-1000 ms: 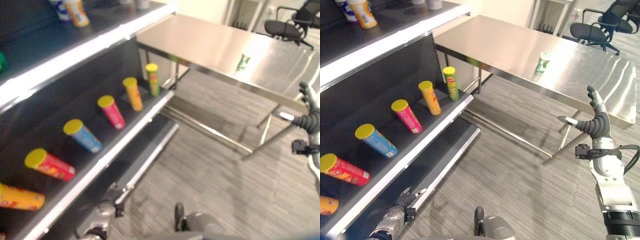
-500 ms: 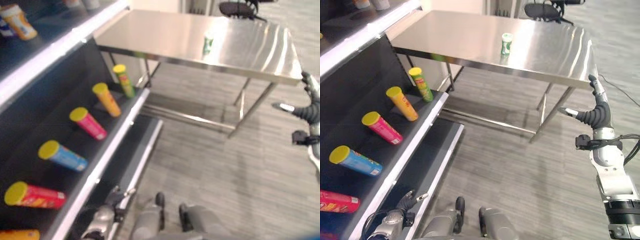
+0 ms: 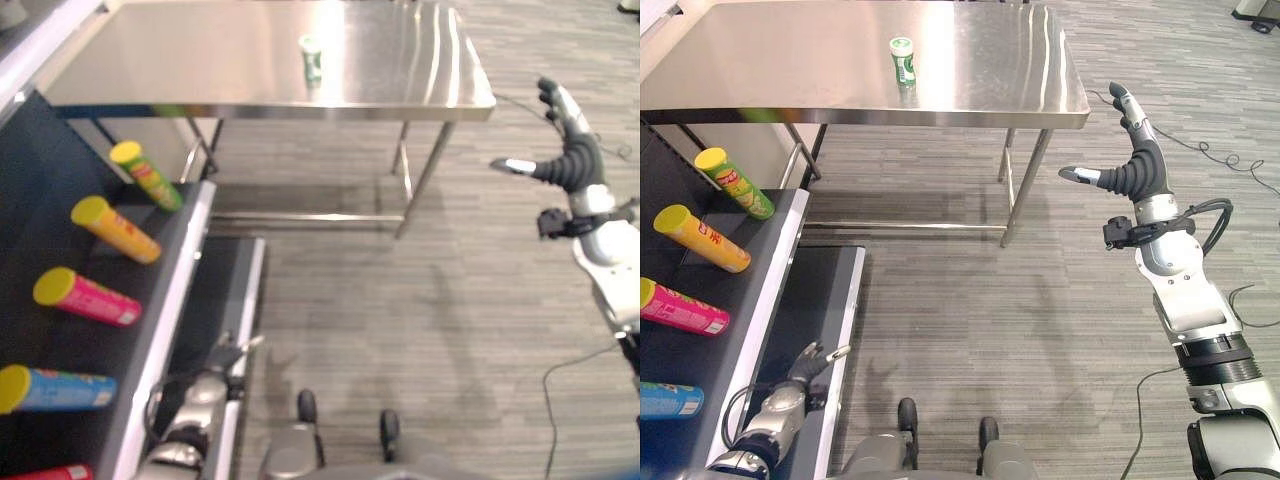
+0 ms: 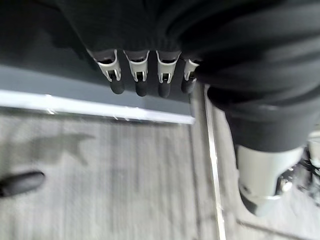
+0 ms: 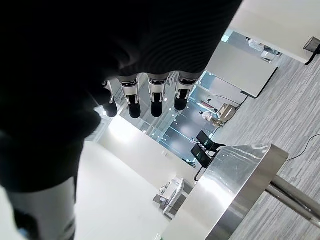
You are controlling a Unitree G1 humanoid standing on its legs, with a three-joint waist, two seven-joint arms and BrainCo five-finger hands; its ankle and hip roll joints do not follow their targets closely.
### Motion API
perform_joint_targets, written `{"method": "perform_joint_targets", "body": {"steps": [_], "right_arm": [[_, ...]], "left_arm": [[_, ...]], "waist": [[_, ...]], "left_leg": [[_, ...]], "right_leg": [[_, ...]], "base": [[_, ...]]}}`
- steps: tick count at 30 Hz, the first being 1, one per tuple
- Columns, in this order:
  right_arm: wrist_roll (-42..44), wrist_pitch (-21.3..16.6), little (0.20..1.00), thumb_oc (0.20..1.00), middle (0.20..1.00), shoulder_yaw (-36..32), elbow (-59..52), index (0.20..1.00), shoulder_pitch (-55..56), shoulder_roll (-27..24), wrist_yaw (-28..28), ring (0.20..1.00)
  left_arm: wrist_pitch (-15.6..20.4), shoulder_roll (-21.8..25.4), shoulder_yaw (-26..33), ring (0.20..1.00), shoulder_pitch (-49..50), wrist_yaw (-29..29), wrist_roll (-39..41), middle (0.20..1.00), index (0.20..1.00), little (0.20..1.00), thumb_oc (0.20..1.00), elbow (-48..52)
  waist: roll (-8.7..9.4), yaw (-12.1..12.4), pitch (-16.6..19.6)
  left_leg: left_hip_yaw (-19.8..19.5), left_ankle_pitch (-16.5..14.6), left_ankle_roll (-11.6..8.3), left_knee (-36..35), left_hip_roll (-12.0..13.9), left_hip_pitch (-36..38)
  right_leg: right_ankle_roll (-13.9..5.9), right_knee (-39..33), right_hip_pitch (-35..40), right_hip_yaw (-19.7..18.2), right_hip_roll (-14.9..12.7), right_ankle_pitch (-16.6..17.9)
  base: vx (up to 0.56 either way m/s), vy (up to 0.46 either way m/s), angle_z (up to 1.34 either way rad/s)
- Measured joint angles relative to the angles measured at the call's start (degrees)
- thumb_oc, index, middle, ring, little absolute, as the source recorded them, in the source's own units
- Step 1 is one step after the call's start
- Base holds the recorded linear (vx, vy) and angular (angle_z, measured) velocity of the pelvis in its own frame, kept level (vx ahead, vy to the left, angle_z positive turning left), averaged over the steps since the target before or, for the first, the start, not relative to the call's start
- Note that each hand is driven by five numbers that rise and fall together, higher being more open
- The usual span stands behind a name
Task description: Put the goods on the table back onto the shelves and tidy them up.
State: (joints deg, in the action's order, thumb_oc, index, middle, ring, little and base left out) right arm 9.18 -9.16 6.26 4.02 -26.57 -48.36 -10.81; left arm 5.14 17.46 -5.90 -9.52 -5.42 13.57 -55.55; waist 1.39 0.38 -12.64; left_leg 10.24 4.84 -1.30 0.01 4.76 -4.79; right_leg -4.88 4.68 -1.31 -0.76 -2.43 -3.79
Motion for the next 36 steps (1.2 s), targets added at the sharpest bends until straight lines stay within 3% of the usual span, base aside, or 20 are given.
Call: {"method": "perform_joint_targets", "body": {"steps": [7, 8, 9, 11, 15, 19, 27, 31, 33, 34, 36], "right_arm": [[0.02, 0.13, 1.0, 1.0, 1.0, -0.62, 0.0, 1.0, 0.1, 0.0, -0.29, 1.0], [0.01, 0.11, 1.0, 1.0, 1.0, -0.6, 0.01, 1.0, 0.63, 0.03, -0.85, 1.0], [-0.34, 0.21, 1.0, 1.0, 1.0, -1.48, -0.19, 1.0, 1.68, 0.28, -0.88, 1.0], [-0.8, 0.25, 1.0, 1.0, 1.0, -11.99, -0.67, 1.0, 9.88, 3.65, -2.51, 1.0], [-1.29, 2.54, 1.0, 1.0, 1.0, -18.09, 4.29, 1.0, 14.46, 3.79, -3.96, 1.0], [-1.35, 2.67, 1.0, 1.0, 1.0, -18.45, 4.67, 1.0, 16.39, 4.05, -3.92, 1.0], [-2.48, 2.32, 1.0, 1.0, 1.0, -18.47, 3.61, 1.0, 16.81, 4.11, -3.57, 1.0], [-2.39, 2.0, 1.0, 1.0, 1.0, -18.09, 1.07, 1.0, 16.56, 4.05, -3.02, 1.0], [-2.39, 2.01, 1.0, 1.0, 1.0, -18.14, 0.33, 1.0, 16.11, 3.64, -2.63, 1.0], [-2.28, 1.99, 1.0, 1.0, 1.0, -18.73, 0.06, 1.0, 15.64, 3.46, -2.76, 1.0], [-2.23, 1.99, 1.0, 1.0, 1.0, -18.37, 0.02, 1.0, 13.95, 3.34, -2.79, 1.0]], "left_arm": [[-0.57, -0.93, -0.95, 1.0, 1.31, -0.05, -0.08, 1.0, 1.0, 1.0, 1.0, -0.68], [-0.59, -0.7, -1.5, 1.0, 2.66, -0.06, -0.09, 1.0, 1.0, 1.0, 1.0, -0.68], [-0.93, -0.81, -0.98, 1.0, 3.63, 0.19, -0.16, 1.0, 1.0, 1.0, 1.0, -0.12], [-1.04, -0.64, 0.05, 1.0, 8.38, 1.64, -0.32, 1.0, 1.0, 1.0, 1.0, 7.52], [-2.45, 0.29, -0.01, 1.0, 15.17, 2.38, -1.21, 1.0, 1.0, 1.0, 1.0, 8.16], [-2.76, 0.32, 0.06, 1.0, 16.42, 2.34, -1.22, 1.0, 1.0, 1.0, 1.0, 8.12], [-2.22, 0.7, 1.54, 1.0, 13.36, 1.4, -1.22, 1.0, 1.0, 1.0, 1.0, 8.23], [-1.3, 0.86, 1.4, 1.0, 13.25, 1.26, -1.26, 1.0, 1.0, 1.0, 1.0, 5.84], [-1.42, 0.64, 1.46, 1.0, 13.75, 1.46, -1.43, 1.0, 1.0, 1.0, 1.0, 2.46], [-1.16, 0.32, 1.31, 1.0, 12.65, 1.91, -2.63, 1.0, 1.0, 1.0, 1.0, 0.21], [-1.61, -0.12, 1.25, 1.0, 12.83, 2.35, -3.68, 1.0, 1.0, 1.0, 1.0, -2.01]], "waist": [[0.05, -0.82, 0.66], [1.03, -0.24, 3.6], [1.0, 0.15, 3.57], [1.82, 0.78, 3.51], [1.33, 1.21, 3.08], [0.89, 1.11, 2.07], [1.93, 0.77, -0.06], [2.12, 1.42, -2.34], [1.82, 1.96, -3.01], [1.87, 1.73, -3.59], [1.68, 2.71, -4.4]], "left_leg": [[-0.2, -0.02, -0.02, -0.6, -0.4, -0.05], [-0.11, 0.03, 0.07, -1.06, -1.07, -0.38], [-0.36, 0.05, 0.06, -0.92, -0.92, -0.35], [-3.22, -0.01, -0.02, 0.4, -0.87, -0.35], [-5.62, -0.24, -0.39, 0.93, -0.52, -0.35], [-6.75, -0.35, -1.69, 1.09, -0.19, -0.34], [-6.65, -0.34, -1.97, 1.86, -0.13, -0.51], [-6.93, -3.23, -2.46, 6.97, 0.6, -1.26], [-10.14, -4.95, -3.36, 11.14, 0.49, -4.11], [-12.32, -6.61, -5.31, 18.93, -0.45, -9.92], [-15.52, -6.2, -5.92, 14.54, -0.94, -14.84]], "right_leg": [[0.06, -0.9, 0.2, 0.06, -0.12, 0.11], [-0.64, -1.68, -0.4, 0.16, -1.05, 0.59], [-0.64, -1.66, -0.27, 0.75, -1.12, 0.55], [-0.5, -1.69, 1.05, 3.51, -1.3, 0.35], [-0.15, -1.58, 1.54, 4.9, -0.9, -0.16], [0.36, -1.4, 1.97, 5.87, -0.66, -1.12], [1.19, 1.97, 0.39, 5.77, -0.83, -2.47], [1.43, 4.63, -0.04, 4.45, -0.55, -3.83], [2.78, 4.35, 0.16, 3.56, -0.88, -4.76], [3.4, 2.65, -0.06, 2.73, -1.23, -3.98], [3.9, 0.13, 0.1, 1.31, -2.32, -2.64]], "base": [[0.02, 0.008, 0.0], [-0.04, 0.004, 0.02], [-0.06, -0.01, 0.13], [-0.05, -0.003, 0.35], [-0.01, 0.004, 0.14], [0.02, -0.005, 0.1], [0.03, -0.029, -0.02], [0.19, 0.032, -0.15], [0.34, 0.1, -0.11], [0.4, 0.095, -0.29], [0.52, 0.141, -0.18]]}}
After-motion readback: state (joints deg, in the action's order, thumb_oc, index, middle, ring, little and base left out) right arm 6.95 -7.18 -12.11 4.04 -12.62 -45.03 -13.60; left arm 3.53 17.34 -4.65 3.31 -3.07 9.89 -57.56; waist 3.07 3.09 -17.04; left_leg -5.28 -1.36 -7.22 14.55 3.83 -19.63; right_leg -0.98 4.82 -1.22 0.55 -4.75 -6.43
